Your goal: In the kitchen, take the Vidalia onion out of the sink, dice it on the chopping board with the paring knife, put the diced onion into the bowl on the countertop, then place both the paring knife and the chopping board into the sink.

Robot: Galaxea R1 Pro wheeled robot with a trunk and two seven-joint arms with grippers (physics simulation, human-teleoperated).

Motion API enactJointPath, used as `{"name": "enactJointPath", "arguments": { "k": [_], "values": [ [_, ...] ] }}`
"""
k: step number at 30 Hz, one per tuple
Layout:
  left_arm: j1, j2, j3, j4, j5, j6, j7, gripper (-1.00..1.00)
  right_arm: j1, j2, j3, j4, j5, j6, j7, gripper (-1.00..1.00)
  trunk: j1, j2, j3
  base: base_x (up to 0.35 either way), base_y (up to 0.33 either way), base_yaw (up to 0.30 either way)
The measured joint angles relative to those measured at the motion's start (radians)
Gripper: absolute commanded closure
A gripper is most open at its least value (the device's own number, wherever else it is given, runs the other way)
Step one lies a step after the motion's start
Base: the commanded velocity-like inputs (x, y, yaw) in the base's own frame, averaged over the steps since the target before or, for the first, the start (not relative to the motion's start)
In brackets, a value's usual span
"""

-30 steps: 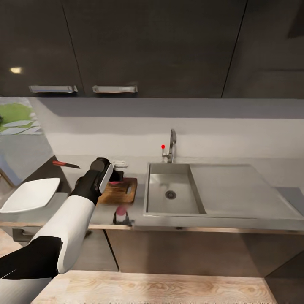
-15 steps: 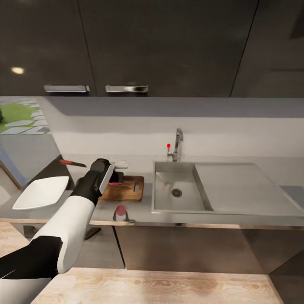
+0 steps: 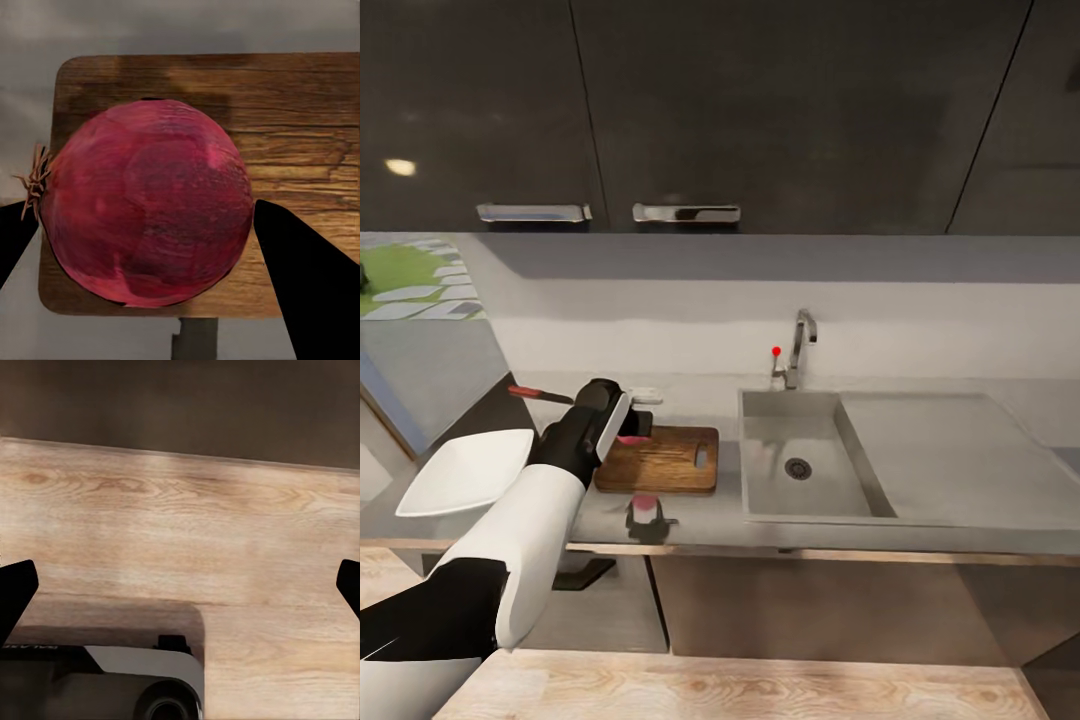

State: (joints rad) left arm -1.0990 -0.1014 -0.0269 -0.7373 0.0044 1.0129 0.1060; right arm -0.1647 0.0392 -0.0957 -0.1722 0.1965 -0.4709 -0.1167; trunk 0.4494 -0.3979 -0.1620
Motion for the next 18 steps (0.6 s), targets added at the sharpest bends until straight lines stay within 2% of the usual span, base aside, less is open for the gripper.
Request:
{"name": "enactJointPath", "arguments": {
  "k": [18],
  "values": [
    [0.0,-0.008,-0.004,0.07,-0.001,-0.004,-0.001,1.0,0.0,0.001,0.003,0.001,0.002,0.0,0.005,-1.0,0.0,0.0,0.0,0.002,0.002,0.0]
  ]
}}
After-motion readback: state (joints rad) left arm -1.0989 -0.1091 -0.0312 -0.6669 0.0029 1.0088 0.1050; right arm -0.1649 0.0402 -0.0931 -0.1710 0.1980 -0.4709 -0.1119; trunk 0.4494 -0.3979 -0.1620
